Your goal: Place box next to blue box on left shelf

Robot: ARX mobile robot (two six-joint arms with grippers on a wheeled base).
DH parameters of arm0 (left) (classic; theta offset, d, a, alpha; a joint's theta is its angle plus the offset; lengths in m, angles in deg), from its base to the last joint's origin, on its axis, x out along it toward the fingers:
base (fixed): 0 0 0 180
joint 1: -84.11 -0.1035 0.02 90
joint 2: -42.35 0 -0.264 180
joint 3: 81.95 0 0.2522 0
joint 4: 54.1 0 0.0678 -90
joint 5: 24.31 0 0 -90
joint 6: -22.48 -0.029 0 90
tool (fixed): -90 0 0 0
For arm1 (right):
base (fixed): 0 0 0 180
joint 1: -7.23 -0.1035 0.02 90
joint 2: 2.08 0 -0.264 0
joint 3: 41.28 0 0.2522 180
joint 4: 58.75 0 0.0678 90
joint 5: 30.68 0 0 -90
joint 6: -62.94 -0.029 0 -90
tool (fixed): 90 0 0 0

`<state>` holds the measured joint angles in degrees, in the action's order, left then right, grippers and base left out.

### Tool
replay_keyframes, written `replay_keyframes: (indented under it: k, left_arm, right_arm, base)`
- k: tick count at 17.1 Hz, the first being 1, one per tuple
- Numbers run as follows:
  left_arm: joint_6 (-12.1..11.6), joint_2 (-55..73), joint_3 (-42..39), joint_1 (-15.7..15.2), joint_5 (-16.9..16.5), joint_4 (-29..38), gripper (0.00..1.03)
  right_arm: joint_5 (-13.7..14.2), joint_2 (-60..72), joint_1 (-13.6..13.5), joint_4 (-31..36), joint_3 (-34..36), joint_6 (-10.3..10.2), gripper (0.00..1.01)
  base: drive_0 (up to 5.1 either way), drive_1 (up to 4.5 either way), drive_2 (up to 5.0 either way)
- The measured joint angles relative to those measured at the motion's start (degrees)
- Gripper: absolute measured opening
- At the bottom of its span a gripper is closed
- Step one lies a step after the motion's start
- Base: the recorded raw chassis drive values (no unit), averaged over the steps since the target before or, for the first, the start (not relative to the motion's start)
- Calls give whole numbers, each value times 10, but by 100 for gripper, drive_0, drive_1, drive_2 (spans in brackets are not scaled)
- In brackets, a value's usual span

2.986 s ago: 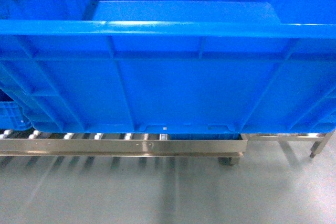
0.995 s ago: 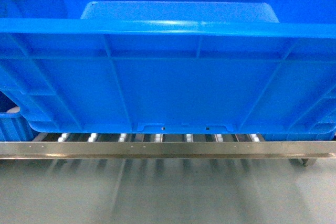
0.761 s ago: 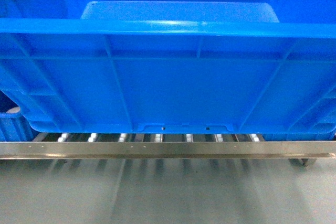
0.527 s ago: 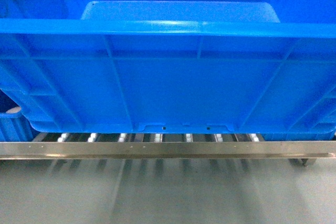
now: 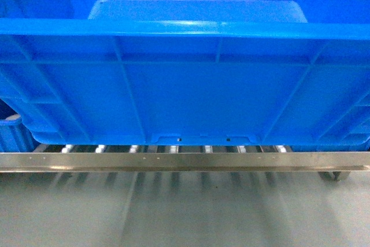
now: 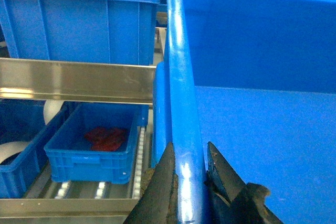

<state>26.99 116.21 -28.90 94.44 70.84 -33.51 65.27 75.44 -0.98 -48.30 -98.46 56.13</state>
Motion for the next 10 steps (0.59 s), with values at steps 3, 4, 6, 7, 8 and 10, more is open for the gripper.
replay_keyframes:
  k: [3, 4, 6, 7, 8, 10]
  left_arm:
    - [0, 0, 0, 0, 0, -1, 9]
    - [0, 0, 0, 0, 0, -1, 9]
    - [0, 0, 0, 0, 0, -1, 9]
    - [0, 0, 0, 0, 0, -2, 9]
    - [0, 0, 0, 0, 0, -2, 9]
    - [0, 0, 0, 0, 0, -2, 9]
  right_arm:
    - [0, 0, 0, -2, 0, 0, 16]
    - [0, 0, 0, -2, 0, 0, 16]
    - [0, 0, 0, -2, 0, 0, 16]
    - [0, 0, 0, -2, 0, 0, 16]
    - [0, 0, 0, -3, 0, 0, 16]
    - [0, 0, 0, -2, 0, 0, 16]
  base:
    - [0, 0, 0]
    - [0, 0, 0]
    - [0, 0, 0]
    - [0, 0, 0]
    - [0, 0, 0]
    - [0, 0, 0]
